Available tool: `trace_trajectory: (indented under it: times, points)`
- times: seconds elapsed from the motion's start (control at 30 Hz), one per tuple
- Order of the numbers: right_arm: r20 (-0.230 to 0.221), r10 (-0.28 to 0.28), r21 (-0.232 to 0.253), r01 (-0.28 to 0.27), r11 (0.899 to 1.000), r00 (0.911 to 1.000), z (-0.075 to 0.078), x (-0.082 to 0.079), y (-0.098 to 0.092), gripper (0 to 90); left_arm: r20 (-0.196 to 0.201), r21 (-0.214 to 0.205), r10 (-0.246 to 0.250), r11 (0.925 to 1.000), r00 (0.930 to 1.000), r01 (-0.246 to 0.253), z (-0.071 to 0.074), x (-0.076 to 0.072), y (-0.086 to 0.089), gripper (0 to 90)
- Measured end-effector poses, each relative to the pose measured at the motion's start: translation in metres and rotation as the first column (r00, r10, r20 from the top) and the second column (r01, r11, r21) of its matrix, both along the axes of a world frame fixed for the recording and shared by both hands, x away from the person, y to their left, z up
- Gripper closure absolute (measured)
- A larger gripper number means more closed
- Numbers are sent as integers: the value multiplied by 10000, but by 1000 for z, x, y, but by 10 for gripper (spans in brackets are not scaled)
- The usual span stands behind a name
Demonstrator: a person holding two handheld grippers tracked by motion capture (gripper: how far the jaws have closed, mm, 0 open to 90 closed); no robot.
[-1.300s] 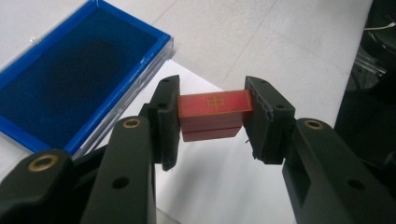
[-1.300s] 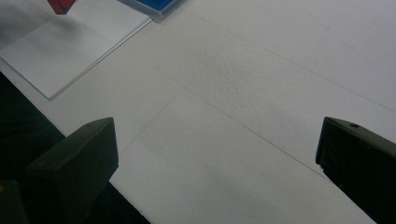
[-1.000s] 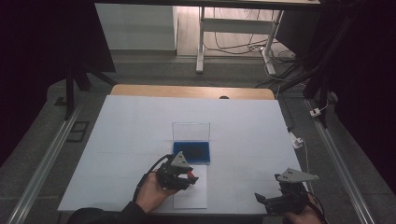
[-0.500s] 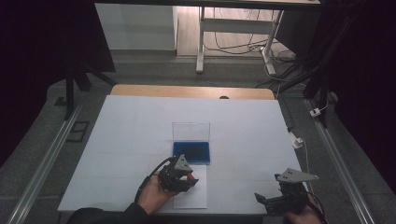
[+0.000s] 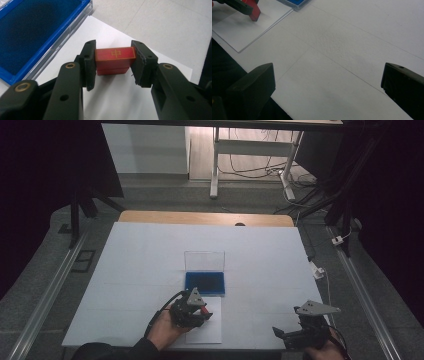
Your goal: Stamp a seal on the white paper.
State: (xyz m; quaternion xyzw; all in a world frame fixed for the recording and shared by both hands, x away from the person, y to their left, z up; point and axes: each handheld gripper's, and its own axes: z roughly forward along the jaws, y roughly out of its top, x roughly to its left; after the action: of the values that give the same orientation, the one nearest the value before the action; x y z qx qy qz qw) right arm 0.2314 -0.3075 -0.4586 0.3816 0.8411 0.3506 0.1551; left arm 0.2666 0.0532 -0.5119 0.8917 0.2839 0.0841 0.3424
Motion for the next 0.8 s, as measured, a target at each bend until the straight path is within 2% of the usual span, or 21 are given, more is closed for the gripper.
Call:
trace_trajectory:
  times: [0.27,0.43,0.6,0.67,0.73,0.8]
  points:
    - [-8,-1,-8,1,10000,10000,0,0,0,0,209,266,17,9996,9998,-23,0,-3,-2,585]
    - [-9,-6,1,6,10000,10000,0,0,0,0,-108,47,8,10000,9999,-7,0,1,1,585]
    - [-8,1,2,-1,10000,10000,0,0,0,0,-567,-381,43,9993,9984,-65,-1,6,5,585]
    - [-9,4,0,-4,10000,10000,0,0,0,0,-401,-186,11,9998,9992,-18,0,4,3,585]
    - [-24,7,-20,-7,10000,10000,0,0,0,0,-85,202,9,9998,10000,-7,1,0,-2,585]
    - [-25,11,-26,-11,10000,10000,0,0,0,0,-44,266,33,9996,10000,-32,1,-1,-2,585]
